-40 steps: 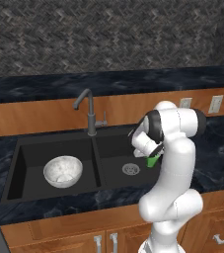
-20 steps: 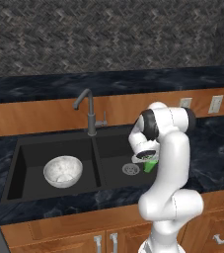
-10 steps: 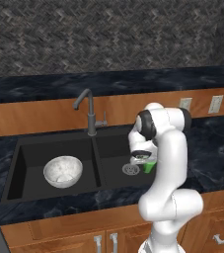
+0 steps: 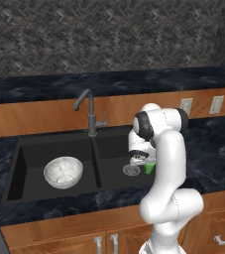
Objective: Place the bowl in the left basin and the cup in the right basin of the sink.
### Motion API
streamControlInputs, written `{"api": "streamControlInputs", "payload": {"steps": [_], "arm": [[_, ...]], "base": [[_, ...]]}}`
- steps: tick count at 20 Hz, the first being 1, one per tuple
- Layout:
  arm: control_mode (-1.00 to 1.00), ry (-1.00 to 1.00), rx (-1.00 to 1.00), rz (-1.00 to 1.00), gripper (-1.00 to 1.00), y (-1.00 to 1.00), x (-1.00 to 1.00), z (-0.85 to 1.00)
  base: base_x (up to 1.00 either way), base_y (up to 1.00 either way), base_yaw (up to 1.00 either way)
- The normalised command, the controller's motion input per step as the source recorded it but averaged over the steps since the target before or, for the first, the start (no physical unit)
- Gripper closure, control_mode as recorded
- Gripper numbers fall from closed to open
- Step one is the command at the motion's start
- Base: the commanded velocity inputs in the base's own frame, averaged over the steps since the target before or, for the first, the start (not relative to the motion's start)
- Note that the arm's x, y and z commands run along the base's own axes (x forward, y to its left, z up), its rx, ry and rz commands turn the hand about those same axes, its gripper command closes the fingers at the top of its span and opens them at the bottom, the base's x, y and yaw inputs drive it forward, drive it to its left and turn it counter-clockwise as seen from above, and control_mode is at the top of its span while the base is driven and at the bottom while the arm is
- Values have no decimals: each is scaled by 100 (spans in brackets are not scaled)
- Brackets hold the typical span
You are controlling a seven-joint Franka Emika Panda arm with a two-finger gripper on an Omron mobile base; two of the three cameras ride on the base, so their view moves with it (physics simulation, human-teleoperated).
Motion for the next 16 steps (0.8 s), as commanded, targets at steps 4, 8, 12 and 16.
{"api": "streamControlInputs", "payload": {"steps": [4,8,12,16], "arm": [[-100,0,0,0,100,-1,0,-8],[-100,0,0,0,-100,0,3,-7],[-100,0,0,0,-100,0,2,-2],[-100,0,0,0,-100,-1,0,0]], "base": [[0,0,0],[0,0,0],[0,0,0],[0,0,0]]}}
